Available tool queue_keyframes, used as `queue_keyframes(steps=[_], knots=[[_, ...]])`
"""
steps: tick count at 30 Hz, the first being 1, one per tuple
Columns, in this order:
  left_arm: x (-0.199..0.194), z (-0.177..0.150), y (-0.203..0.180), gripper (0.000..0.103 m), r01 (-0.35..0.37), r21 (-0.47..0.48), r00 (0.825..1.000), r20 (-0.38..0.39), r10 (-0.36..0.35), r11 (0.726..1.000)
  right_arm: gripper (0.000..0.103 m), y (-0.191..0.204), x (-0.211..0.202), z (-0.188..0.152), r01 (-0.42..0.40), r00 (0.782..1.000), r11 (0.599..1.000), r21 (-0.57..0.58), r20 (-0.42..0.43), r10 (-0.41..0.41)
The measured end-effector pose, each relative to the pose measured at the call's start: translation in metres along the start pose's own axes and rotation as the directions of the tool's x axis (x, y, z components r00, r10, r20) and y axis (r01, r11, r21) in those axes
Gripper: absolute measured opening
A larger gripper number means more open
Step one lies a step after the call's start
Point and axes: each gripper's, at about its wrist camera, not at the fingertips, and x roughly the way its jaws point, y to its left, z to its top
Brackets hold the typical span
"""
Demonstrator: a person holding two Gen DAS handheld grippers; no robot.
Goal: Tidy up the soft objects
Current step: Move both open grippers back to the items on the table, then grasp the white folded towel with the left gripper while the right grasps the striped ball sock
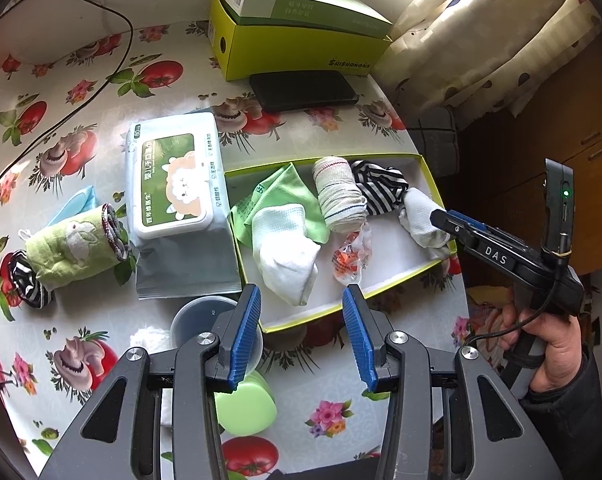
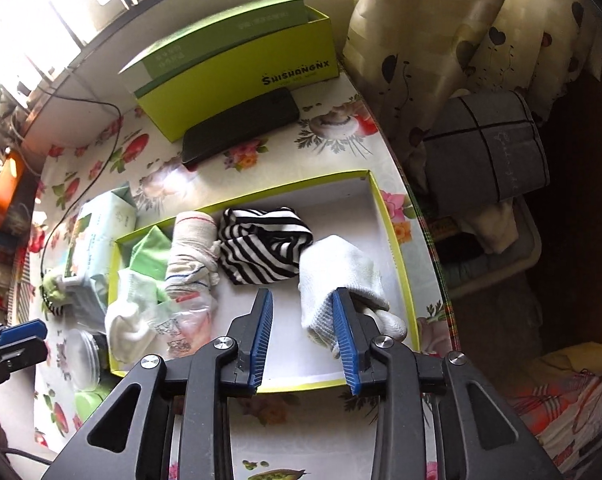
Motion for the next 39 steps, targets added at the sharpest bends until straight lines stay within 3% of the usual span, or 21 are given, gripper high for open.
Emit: queue_keyframes(steps=[10,21,26,33,39], knots=[[-0.01,-0.003,0.02,0.044,0.023,-0.015,0.999,0.027,-0.022,1.0,0.031,0.04,-0.021,-0.021,-0.078,0.997,0.996,-0.035,-0.019,0.078],[-0.021,-0.023,0.056,0.044,0.05,-0.019,0.998,0.037,-0.05,0.999,0.035,0.101,-0.03,-0.047,-0.101,0.993,0.991,-0.082,-0.07,0.095],[-0.024,-0.028,0.085,0.044,0.063,-0.07,0.997,0.047,-0.06,0.996,0.043,0.136,-0.032,-0.055,-0.116,0.99,0.984,-0.133,-0.09,0.105],[-0.027,-0.04,0.129,0.044,0.057,-0.148,0.997,0.05,-0.05,0.987,0.044,0.18,-0.027,-0.057,-0.145,0.984,0.968,-0.206,-0.129,0.12],[-0.016,-0.058,0.153,0.044,0.003,-0.19,1.0,0.014,-0.001,0.982,0.045,0.208,-0.016,-0.05,-0.17,0.978,0.946,-0.276,-0.169,0.126]])
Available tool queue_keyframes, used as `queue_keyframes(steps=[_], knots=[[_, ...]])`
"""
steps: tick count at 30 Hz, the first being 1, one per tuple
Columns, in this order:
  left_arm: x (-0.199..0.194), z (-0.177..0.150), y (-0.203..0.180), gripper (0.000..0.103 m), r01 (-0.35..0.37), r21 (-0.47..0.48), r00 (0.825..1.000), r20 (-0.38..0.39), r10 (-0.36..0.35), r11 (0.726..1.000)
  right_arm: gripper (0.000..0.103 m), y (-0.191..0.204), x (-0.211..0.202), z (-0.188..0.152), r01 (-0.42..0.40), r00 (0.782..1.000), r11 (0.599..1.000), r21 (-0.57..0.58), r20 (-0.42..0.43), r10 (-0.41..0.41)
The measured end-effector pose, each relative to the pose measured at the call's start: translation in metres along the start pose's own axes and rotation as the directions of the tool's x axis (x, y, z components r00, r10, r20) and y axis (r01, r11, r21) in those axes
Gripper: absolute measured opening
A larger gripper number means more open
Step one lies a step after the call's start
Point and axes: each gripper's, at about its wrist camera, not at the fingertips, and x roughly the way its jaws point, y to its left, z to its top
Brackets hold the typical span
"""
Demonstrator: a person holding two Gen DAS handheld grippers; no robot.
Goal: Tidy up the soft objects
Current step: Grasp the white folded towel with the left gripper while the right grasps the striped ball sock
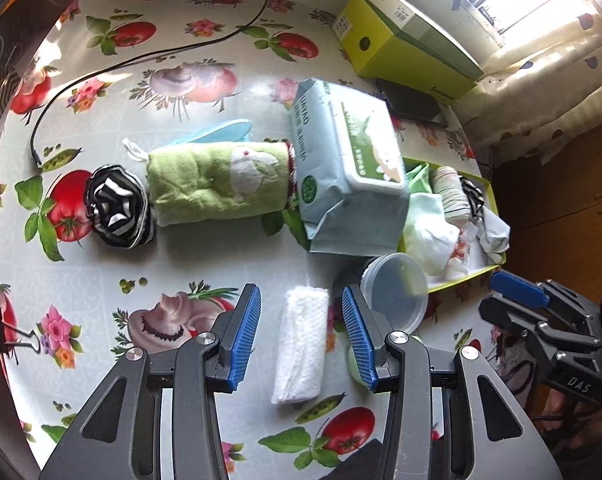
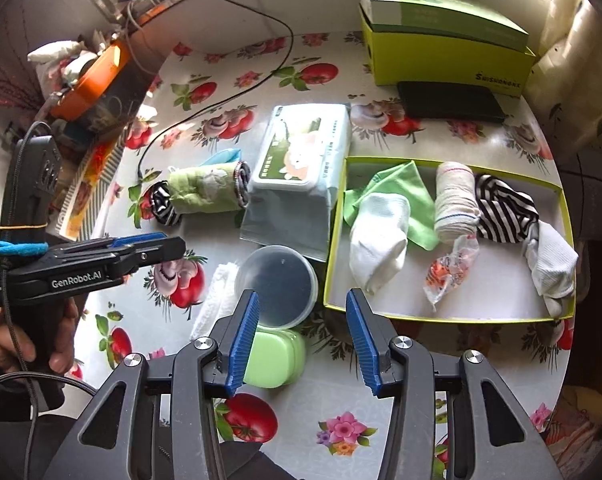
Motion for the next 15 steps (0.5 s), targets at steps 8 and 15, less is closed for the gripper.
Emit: queue_keyframes(steps=[8,15], knots=[[0.048,-0.025,-0.001,0.044,-0.022,0.041,0.991,-0.132,0.027,0.999,0.045,0.012,0.005,0.007,-0.016,1.0,0.999,-0.047,-0.018,0.015],[0.076,-0.038,-0.023,0.044,-0.048,0.128,0.976,-0.205,0.074,0.991,0.045,0.007,0.004,0.005,-0.015,1.0,1.0,-0.026,-0.017,0.015]])
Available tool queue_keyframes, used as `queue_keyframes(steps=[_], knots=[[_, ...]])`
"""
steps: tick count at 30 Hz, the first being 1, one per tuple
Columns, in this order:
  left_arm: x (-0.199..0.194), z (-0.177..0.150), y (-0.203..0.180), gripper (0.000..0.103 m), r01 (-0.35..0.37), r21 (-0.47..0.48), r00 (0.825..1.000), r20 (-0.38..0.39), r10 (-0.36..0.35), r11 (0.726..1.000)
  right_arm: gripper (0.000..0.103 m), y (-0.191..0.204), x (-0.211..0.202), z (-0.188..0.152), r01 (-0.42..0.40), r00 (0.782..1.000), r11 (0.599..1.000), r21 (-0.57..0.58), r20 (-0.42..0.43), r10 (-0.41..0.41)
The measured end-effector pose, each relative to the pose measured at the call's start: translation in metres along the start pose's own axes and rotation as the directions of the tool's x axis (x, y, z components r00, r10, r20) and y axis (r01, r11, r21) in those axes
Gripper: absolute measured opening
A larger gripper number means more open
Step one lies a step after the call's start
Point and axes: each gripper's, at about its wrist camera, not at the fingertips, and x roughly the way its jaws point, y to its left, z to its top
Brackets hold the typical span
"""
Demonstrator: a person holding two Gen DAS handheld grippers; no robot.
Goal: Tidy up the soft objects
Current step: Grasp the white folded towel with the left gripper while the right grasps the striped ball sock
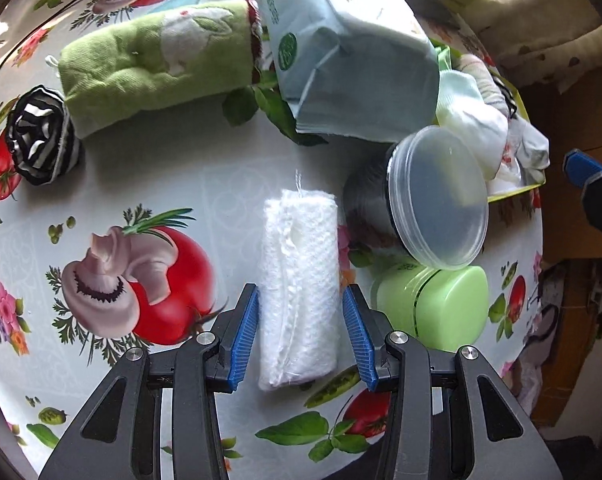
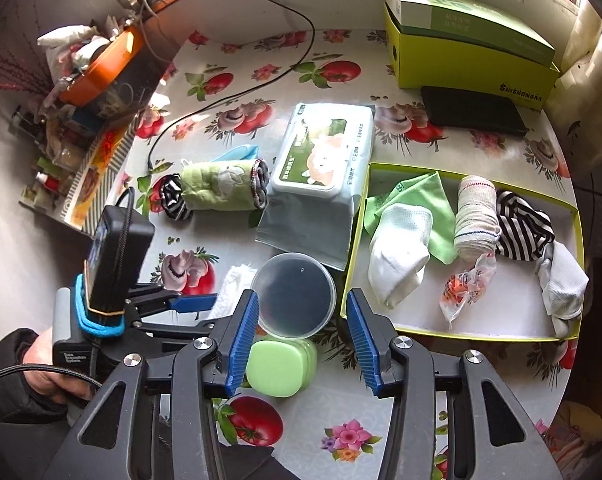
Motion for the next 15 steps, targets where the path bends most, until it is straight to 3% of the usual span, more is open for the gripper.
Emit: queue_keyframes(steps=[4,7,9,15], knots=[[0.003,-0.002,-0.013,0.044,-0.05,0.059,0.999,0.01,0.05,0.997,0.045,0.0,-0.001,-0.001,0.001,1.0,1.0,0.005,0.001,-0.001],[0.0,-0.003,-0.01,0.027,-0.082,0.06,0.996,0.03,0.08,0.995,0.045,0.002,-0.002,0.0,0.0,1.0,1.0,-0.002,0.005,0.0],[-0.006,-0.004,-0.001,0.023,-0.077,0.033,0.996,0.056,0.075,0.997,0.045,0.005,-0.002,0.002,-0.001,1.0,1.0,-0.009,0.005,0.001],[-0.039,-0.004,0.047,0.022,-0.07,-0.103,0.985,0.153,0.085,0.992,0.045,0.026,0.007,0.012,-0.009,1.0,0.998,-0.065,-0.015,0.008]])
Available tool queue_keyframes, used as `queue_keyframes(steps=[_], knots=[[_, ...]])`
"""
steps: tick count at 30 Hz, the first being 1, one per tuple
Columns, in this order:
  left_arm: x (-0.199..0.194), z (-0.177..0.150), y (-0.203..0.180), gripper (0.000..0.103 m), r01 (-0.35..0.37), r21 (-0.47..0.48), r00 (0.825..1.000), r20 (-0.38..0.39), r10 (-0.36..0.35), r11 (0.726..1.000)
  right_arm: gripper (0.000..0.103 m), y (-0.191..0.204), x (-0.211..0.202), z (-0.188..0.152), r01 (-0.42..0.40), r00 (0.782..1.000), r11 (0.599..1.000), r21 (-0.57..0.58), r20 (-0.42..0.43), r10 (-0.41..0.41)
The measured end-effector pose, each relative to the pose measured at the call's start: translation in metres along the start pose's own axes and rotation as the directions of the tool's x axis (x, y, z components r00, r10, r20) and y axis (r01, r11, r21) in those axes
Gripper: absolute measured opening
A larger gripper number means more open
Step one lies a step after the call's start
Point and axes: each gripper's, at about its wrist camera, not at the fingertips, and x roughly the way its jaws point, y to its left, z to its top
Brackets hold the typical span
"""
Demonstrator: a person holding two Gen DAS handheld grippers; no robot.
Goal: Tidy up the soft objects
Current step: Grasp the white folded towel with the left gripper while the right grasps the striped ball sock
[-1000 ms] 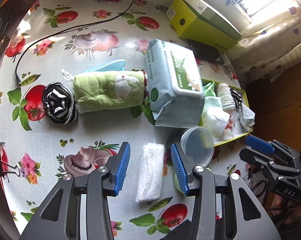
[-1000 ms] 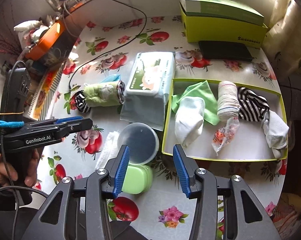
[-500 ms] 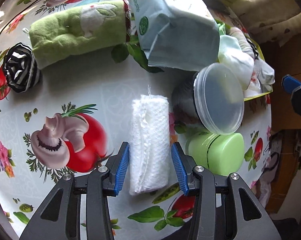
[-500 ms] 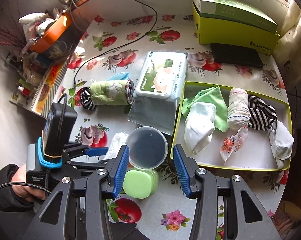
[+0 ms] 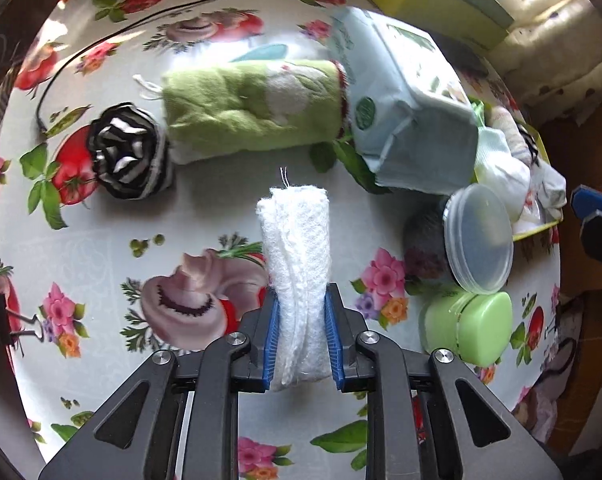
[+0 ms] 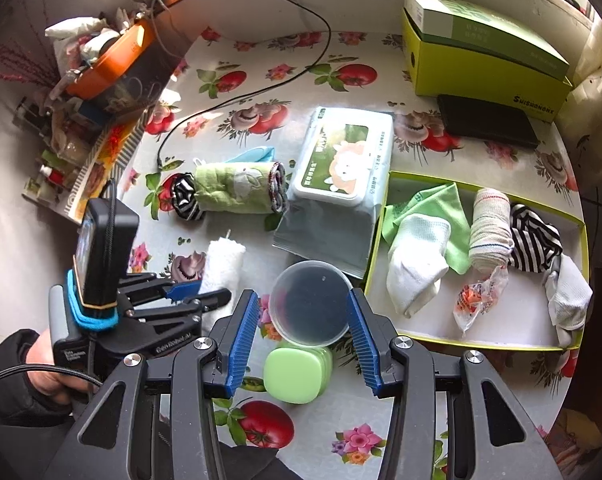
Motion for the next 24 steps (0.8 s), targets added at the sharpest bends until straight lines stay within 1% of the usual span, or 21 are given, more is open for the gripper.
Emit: queue_keyframes(steps=[4,10,14,19,24], knots=[[-0.013,0.002,0.04,0.022,0.005,-0.102,0.999,0.044,0.0,0.995,0.045,0.023,0.014,0.017,-0.01,1.0,0.997,-0.071,-0.02,0.009],[-0.024,-0.007,0.095,0.022,0.011,-0.235,0.996,0.088,0.01,0.972,0.045,0.064,0.047,0.048,-0.041,0.997,0.981,-0.189,-0.066,0.029],[-0.027,-0.014,0.115,0.022,0.004,-0.293,0.994,0.106,0.028,0.956,0.045,0.097,0.071,0.071,-0.064,0.995,0.959,-0.278,-0.095,0.038],[-0.029,-0.016,0.138,0.022,-0.011,-0.35,0.993,0.11,0.053,0.937,0.045,0.135,0.108,0.096,-0.088,0.99,0.924,-0.371,-0.137,0.039],[-0.035,-0.024,0.161,0.022,-0.021,-0.403,0.992,0.108,0.07,0.915,0.045,0.159,0.143,0.113,-0.082,0.985,0.903,-0.422,-0.17,0.01]])
